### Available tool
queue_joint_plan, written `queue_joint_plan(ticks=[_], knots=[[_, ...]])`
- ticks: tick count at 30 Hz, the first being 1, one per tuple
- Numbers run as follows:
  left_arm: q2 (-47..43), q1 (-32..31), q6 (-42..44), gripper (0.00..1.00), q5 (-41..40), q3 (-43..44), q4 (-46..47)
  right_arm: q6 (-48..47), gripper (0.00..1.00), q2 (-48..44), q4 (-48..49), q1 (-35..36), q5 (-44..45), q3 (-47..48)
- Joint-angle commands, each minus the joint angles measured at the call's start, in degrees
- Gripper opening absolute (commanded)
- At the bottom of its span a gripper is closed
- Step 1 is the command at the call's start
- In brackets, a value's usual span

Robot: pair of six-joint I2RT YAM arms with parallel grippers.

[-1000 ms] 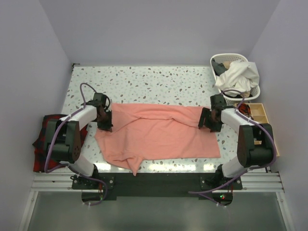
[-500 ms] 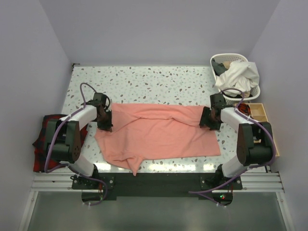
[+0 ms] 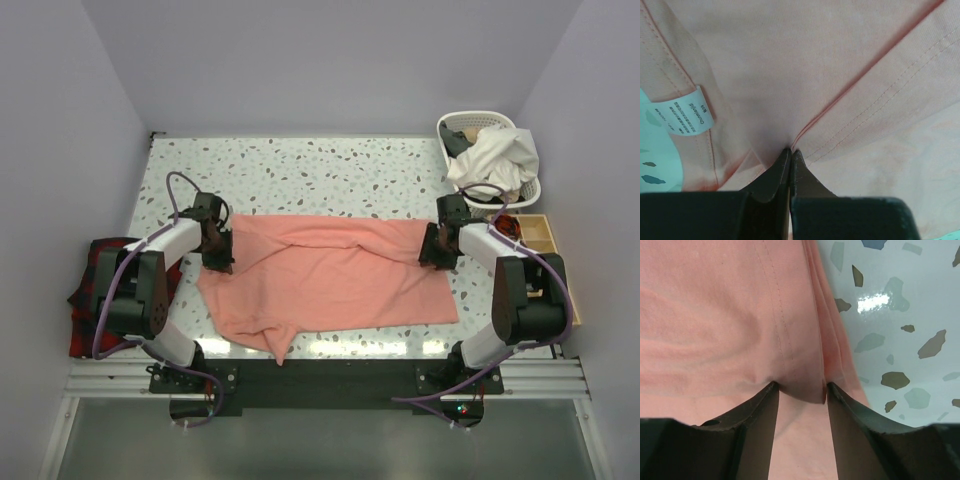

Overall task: Fold and stack the t-shirts
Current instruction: Fold the flattened tshirt in 1/3 of the way

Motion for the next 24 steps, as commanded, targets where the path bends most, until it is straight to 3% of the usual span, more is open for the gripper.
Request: queue_joint_plan(ticks=[1, 6, 13, 21, 24], knots=[[-1.00, -0.32, 1.52, 0.00, -1.00, 1.69, 0.64, -0.18, 0.51, -1.82, -0.18, -0.16, 3.23, 1.57], [-0.82, -0.24, 1.61, 0.00, -0.82, 1.78, 0.64, -0.27, 0.51, -2.09, -0.27, -0.08, 3.68, 1.57], [-1.17, -0.24, 1.61, 0.00, -0.65, 1.60, 0.64, -0.44, 0.41, -1.56, 0.26, -0.08, 4.56, 1.66], [-1.17, -0.24, 1.69, 0.00, -1.00, 1.60, 0.55, -0.45, 0.08, -2.52, 0.00, -0.16, 5.43, 2.01], [-1.26, -0.24, 1.70, 0.00, -1.43, 1.78, 0.55, -0.53, 0.05, -3.31, -0.62, -0.08, 6.49, 2.18]])
